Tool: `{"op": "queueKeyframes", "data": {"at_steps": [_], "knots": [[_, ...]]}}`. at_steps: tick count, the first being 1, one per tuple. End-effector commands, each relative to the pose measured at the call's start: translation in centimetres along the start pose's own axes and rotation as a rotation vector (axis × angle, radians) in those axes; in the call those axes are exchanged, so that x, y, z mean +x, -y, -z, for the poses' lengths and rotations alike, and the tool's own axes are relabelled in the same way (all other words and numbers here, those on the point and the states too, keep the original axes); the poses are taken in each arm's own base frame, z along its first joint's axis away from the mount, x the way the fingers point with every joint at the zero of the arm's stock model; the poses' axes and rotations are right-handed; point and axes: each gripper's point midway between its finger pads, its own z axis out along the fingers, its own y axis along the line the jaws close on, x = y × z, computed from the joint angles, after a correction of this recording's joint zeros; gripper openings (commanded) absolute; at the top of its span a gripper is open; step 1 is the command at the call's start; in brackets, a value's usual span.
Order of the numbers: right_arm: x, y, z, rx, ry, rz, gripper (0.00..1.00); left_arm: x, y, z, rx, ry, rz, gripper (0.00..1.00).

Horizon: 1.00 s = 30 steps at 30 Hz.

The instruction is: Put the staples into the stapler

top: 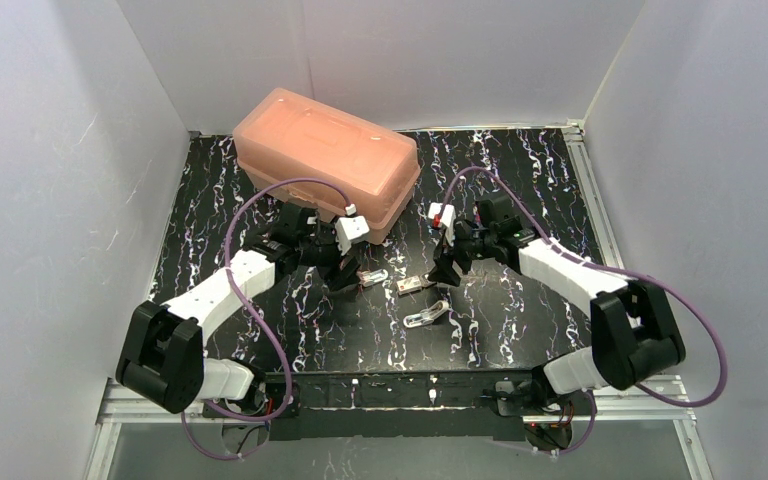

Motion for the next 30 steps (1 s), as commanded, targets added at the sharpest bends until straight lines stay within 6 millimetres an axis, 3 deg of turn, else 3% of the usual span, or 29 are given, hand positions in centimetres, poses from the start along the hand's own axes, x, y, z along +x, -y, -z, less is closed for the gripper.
{"op": "queueKeyframes", "data": {"at_steps": [1, 9, 18, 30], "knots": [[0.4, 1.6, -0.3, 0.008, -0.073, 0.055, 0.79, -1.4, 2.3, 2.0, 0.084, 0.016, -0.041, 0.72], [1.3, 3.3, -1.2, 0.059, -0.150, -0.003, 0.71, -2.5, 3.3, 3.5, 0.091, 0.040, -0.036, 0.76], [2.9, 2.3, -2.7, 0.067, -0.221, -0.175, 0.60, -2.0, 3.1, 3.9, 0.065, 0.023, -0.047, 0.78], [4.0, 2.9, -3.5, 0.125, -0.257, -0.263, 0.51, -2.1, 2.7, 4.0, 0.044, 0.019, -0.045, 0.79]]}}
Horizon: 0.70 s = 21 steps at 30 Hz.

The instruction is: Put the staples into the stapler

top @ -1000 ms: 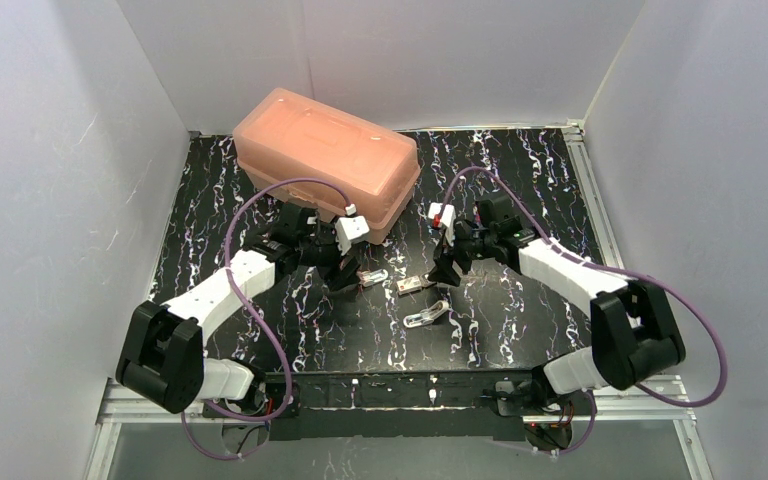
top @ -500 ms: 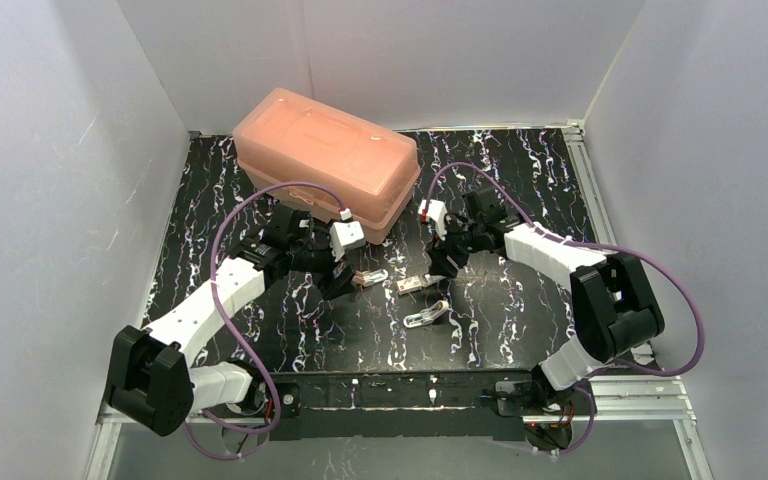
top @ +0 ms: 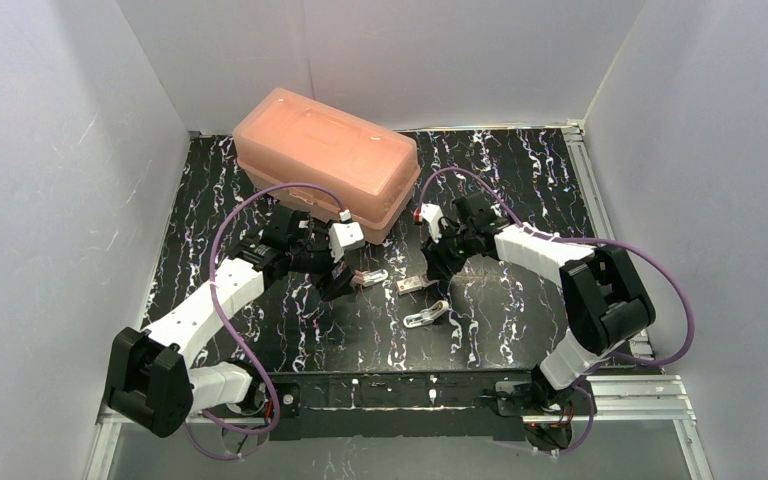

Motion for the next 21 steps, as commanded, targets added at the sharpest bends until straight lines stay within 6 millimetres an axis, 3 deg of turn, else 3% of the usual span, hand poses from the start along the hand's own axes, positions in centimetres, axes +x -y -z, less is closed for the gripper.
{"op": "queueKeyframes", "data": {"at_steps": [1, 21], "knots": [[-1.3, 0.6, -0.4, 0.031, 0.018, -0.023, 0.50, -1.4, 0.0, 0.9, -0.010, 0.026, -0.032, 0.79], [-1.5, 0.6, -2.1, 0.023, 0.010, -0.085, 0.45, -1.2, -0.3, 0.5, -0.016, 0.028, -0.035, 0.80]]}}
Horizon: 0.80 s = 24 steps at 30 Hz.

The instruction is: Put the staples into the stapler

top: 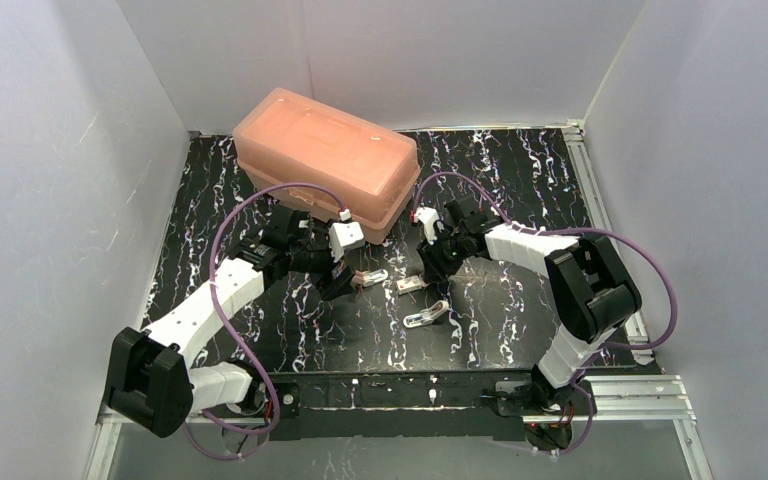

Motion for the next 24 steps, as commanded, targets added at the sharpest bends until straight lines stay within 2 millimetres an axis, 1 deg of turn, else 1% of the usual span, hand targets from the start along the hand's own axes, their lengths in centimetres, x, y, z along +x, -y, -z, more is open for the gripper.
{"op": "queueKeyframes", "data": {"at_steps": [1, 6, 13, 18, 24], "knots": [[-2.47, 0.38, -0.02, 0.020, 0.056, 0.005, 0.44, -1.13, -0.10, 0.51, -0.009, 0.025, -0.031, 0.80], [-2.47, 0.31, -0.09, 0.020, 0.054, -0.006, 0.44, -1.05, -0.05, 0.51, -0.008, 0.024, -0.031, 0.80], [-2.86, 0.12, -0.13, 0.008, 0.057, -0.033, 0.48, -1.03, -0.05, 0.51, -0.009, 0.023, -0.028, 0.80], [-2.70, 0.01, -0.33, 0.000, 0.045, -0.058, 0.49, -0.94, -0.07, 0.50, -0.010, 0.021, -0.028, 0.80], [-2.35, 0.39, -0.65, 0.019, 0.028, -0.091, 0.46, -0.96, -0.09, 0.41, -0.007, 0.020, -0.024, 0.80]]}}
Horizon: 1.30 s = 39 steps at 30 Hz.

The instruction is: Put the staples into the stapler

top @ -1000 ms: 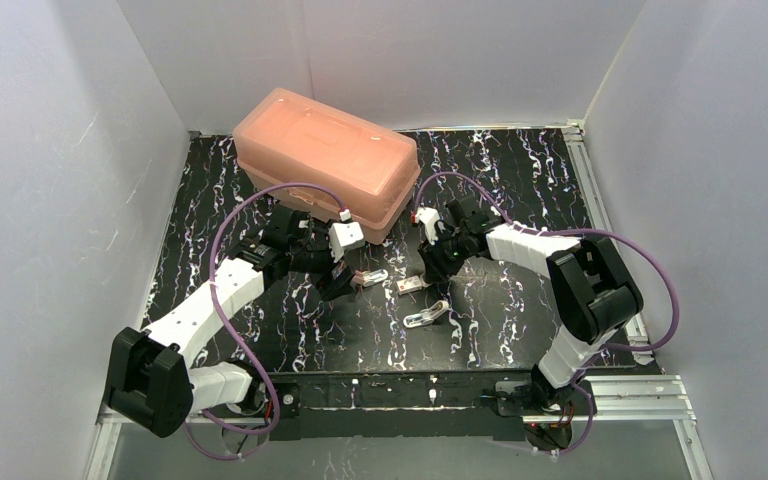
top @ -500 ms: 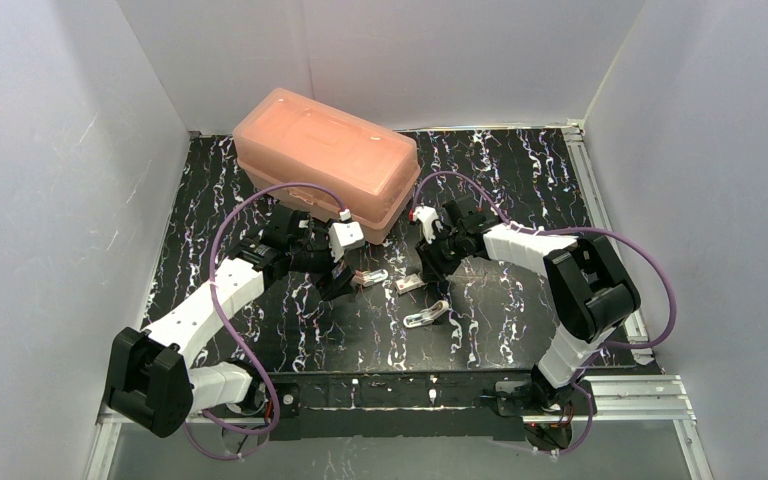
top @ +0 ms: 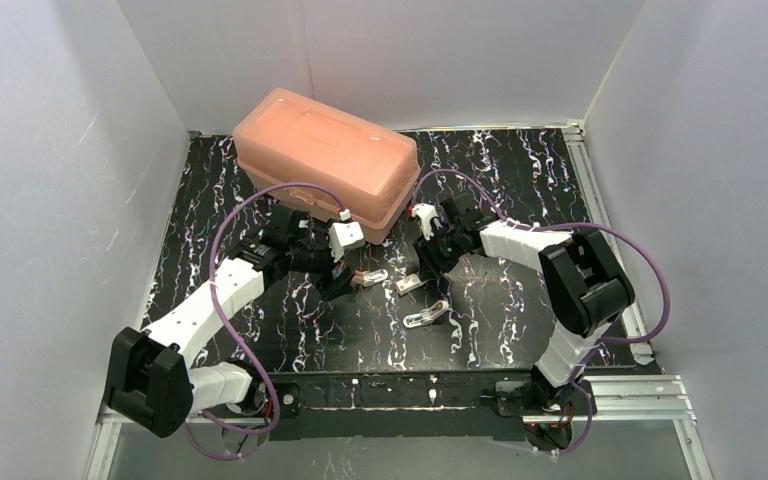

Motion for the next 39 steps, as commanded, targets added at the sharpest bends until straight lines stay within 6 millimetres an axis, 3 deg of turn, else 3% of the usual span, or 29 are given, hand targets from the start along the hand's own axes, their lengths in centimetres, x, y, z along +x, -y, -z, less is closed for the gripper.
{"op": "queueKeyframes", "data": {"at_steps": [1, 20, 39], "knots": [[-1.5, 0.3, -0.1, 0.019, 0.025, -0.012, 0.46, -1.0, 0.0, 0.4, -0.004, 0.021, -0.024, 0.80], [-1.3, 0.9, -0.2, 0.076, 0.021, -0.026, 0.37, -1.1, -0.2, 0.2, 0.002, 0.020, -0.015, 0.81], [0.6, 0.9, -0.5, 0.264, -0.043, 0.171, 0.37, -1.0, -0.1, 0.2, -0.001, 0.018, -0.018, 0.81]]}}
